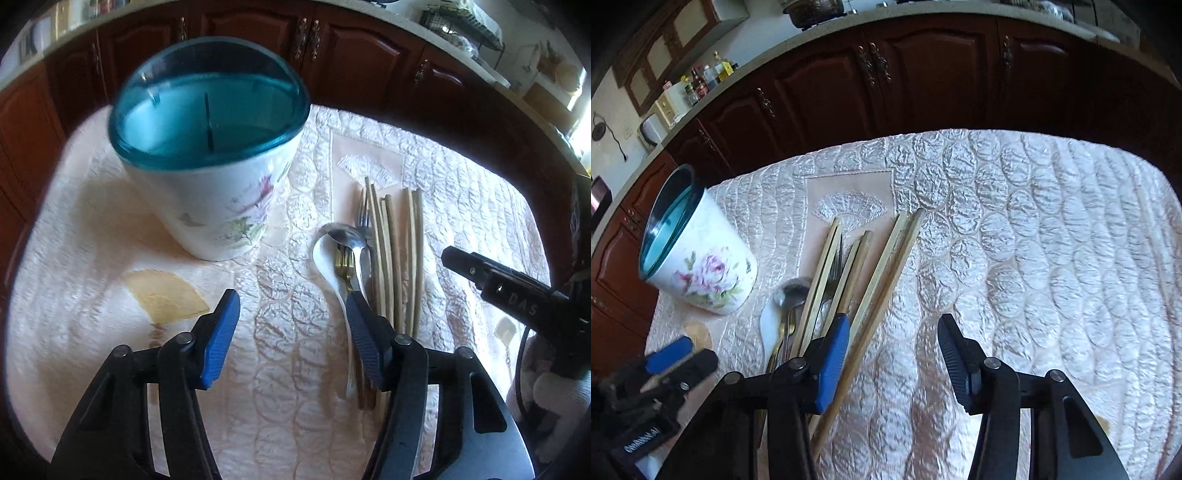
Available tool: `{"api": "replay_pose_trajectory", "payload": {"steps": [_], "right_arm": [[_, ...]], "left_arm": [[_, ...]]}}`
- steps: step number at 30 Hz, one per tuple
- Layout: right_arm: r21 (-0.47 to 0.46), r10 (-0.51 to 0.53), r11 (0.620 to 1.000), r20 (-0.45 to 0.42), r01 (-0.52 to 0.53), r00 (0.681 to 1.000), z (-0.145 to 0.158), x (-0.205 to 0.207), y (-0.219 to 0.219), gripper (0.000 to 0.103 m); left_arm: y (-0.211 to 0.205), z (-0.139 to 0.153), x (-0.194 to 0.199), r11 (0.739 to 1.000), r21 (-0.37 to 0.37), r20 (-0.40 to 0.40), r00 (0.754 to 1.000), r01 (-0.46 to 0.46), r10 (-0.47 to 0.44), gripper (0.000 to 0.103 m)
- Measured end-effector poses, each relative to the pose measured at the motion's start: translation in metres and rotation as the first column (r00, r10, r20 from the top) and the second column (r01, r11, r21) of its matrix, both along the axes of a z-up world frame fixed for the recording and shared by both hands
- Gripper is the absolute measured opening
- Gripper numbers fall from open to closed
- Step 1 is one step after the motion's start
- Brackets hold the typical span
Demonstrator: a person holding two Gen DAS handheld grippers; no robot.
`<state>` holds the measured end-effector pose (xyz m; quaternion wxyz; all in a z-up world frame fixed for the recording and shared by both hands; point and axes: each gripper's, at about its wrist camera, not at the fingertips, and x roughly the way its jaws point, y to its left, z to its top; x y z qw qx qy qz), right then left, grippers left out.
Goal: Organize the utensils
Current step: 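Move left gripper to the white ceramic spoon while right gripper approaches a wooden chopstick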
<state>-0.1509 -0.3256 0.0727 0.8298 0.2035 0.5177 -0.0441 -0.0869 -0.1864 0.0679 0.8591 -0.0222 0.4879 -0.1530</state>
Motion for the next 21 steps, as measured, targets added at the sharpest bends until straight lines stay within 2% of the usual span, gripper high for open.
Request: {"api": "replay_pose_trajectory", "payload": {"steps": [5, 12, 17, 19, 21], "right_arm": [[0.041, -0.006, 0.999, -0.031, 0.008, 1.000, -0.021, 0.019, -0.006, 0.043], [0.085, -0.007, 0.996, -0.030, 0.010, 1.000, -0.041, 0.041, -0.011, 0.037], [0.132, -0.007, 0.991, -0.017, 0.009, 1.000, -0.047, 0.057, -0.018, 0.016], [0.146, -0.002, 0.989, -0.012, 0.004, 1.000, -0.047, 0.061, -0.019, 0.012], [0.149, 0.000, 0.989, -0.014, 0.002, 1.000, -0.044, 0.061, -0.021, 0.012]], "left_arm": [[-0.010, -0.018, 0.012, 1.000, -0.005, -0.052, 0.999, -0.008, 0.008, 0.050], [-0.018, -0.036, 0.027, 0.998, -0.022, -0.071, 0.996, -0.050, 0.049, 0.050], [-0.024, -0.038, 0.033, 0.998, -0.028, -0.056, 0.997, -0.057, 0.056, 0.049], [-0.024, -0.038, 0.036, 0.997, -0.045, -0.059, 0.996, -0.067, 0.065, 0.037], [-0.022, -0.037, 0.038, 0.996, -0.057, -0.067, 0.995, -0.072, 0.069, 0.008]]}}
